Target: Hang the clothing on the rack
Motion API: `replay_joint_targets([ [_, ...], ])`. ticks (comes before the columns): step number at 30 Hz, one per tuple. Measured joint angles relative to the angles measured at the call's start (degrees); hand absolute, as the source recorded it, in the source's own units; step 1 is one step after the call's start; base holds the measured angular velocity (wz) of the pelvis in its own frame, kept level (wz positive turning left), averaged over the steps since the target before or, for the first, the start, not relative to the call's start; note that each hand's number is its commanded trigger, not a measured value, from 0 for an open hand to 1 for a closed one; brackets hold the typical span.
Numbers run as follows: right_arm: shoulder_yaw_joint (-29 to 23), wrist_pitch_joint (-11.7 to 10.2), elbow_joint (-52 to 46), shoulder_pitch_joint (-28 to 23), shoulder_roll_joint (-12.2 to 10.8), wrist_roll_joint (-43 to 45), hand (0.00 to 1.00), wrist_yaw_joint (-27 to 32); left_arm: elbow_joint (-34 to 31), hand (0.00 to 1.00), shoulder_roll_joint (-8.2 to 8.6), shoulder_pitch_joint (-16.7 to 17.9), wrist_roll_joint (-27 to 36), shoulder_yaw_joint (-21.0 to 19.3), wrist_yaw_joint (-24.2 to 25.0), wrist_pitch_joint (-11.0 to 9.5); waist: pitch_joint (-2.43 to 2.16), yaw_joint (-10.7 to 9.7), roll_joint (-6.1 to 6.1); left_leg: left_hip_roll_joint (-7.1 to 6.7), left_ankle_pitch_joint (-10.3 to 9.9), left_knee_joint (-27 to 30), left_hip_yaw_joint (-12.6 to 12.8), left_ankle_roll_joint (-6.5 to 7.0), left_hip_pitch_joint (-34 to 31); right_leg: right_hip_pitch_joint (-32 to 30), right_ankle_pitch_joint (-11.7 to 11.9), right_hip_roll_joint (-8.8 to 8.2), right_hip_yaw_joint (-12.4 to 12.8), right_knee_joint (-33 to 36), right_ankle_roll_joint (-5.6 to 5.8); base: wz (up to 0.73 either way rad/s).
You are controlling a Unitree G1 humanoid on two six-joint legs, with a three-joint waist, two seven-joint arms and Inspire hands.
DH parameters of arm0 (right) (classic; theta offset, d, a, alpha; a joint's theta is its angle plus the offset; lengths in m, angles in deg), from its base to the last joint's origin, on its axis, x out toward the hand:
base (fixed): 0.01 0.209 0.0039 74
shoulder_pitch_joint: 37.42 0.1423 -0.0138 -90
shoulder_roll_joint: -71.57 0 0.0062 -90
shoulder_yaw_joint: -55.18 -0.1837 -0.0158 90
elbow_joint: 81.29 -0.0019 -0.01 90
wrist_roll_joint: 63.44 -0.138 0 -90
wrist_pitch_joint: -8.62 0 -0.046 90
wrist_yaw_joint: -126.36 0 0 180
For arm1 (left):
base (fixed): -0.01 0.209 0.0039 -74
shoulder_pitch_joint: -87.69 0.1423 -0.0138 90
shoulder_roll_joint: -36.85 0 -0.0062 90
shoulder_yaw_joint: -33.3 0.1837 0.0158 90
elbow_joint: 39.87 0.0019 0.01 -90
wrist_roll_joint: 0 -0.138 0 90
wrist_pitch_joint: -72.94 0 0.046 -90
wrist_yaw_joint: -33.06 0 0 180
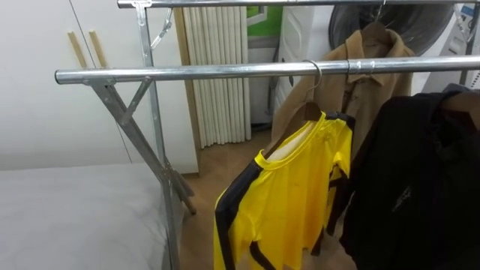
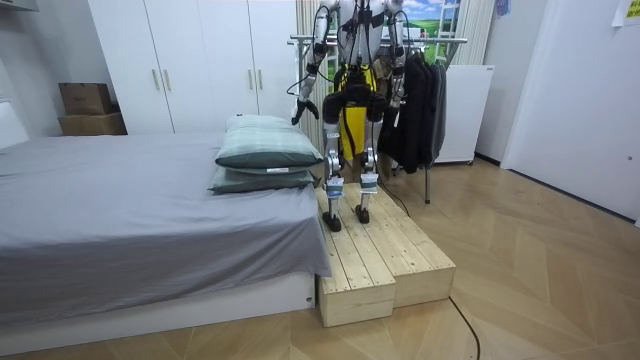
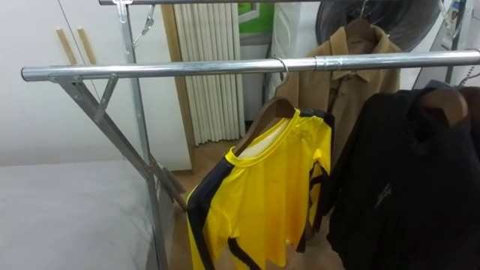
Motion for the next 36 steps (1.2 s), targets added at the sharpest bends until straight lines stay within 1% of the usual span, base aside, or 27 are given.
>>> replay_joint_targets([
  [6, 0.6, 0.0, 0.0, 0.1, 0.0, 0.0, 0.0, 0.1, 0.0, 0.0, -0.07, 0.0, 0.0, 0.0, 0.0, 0.0, 0.09, 0.0, -0.37, -0.01, 0.0, 0.0, 0.0, 0.0, -0.1, 0.0, 0.0, 0.01, 0.0, 0.1, 0.0, 0.0],
  [15, -0.1, -0.2, 0.0, 0.1, -0.3, 0.0, 0.0, 0.3, 0.1, 0.0, -0.03, 0.0, 0.0, 0.0, 0.1, 0.0, 0.17, 0.0, -0.41, 0.0, 0.0, 0.0, 0.1, 0.0, 0.0, 0.2, 0.0, 0.0, 0.0, 0.0, 0.0, 0.0],
  [17, -0.2, -0.6, 0.0, 0.1, -0.3, -0.1, 0.0, -0.1, 0.1, 0.0, -0.07, 0.0, 0.1, -0.1, 0.2, 0.0, 0.19, 0.0, -0.44, 0.0, 0.0, 0.0, 0.1, 0.0, 0.0, 0.2, 0.0, 0.01, 0.0, 0.0, 0.01, 0.0],
  [27, -0.1, -0.6, -0.1, 0.1, -0.3, -0.4, 0.0, -0.6, 0.1, 0.0, -0.32, 0.0, 1.5, -0.1, 0.6, 0.0, 0.18, 0.2, -0.4, 0.02, 0.0, 0.0, 0.1, 0.0, 0.0, 0.1, 0.0, 0.05, 0.1, 0.0, 0.01, 0.0],
  [36, -0.1, -0.6, -0.2, 0.1, -0.3, -0.4, 0.0, -0.7, 0.1, 0.0, -0.31, 0.0, 1.5, -0.1, 0.9, 0.0, 0.25, 0.7, -0.07, 0.08, 0.0, 0.0, 0.1, 0.0, 0.2, 0.3, -0.1, 0.12, 0.0, 0.0, -0.06, 0.0],
])
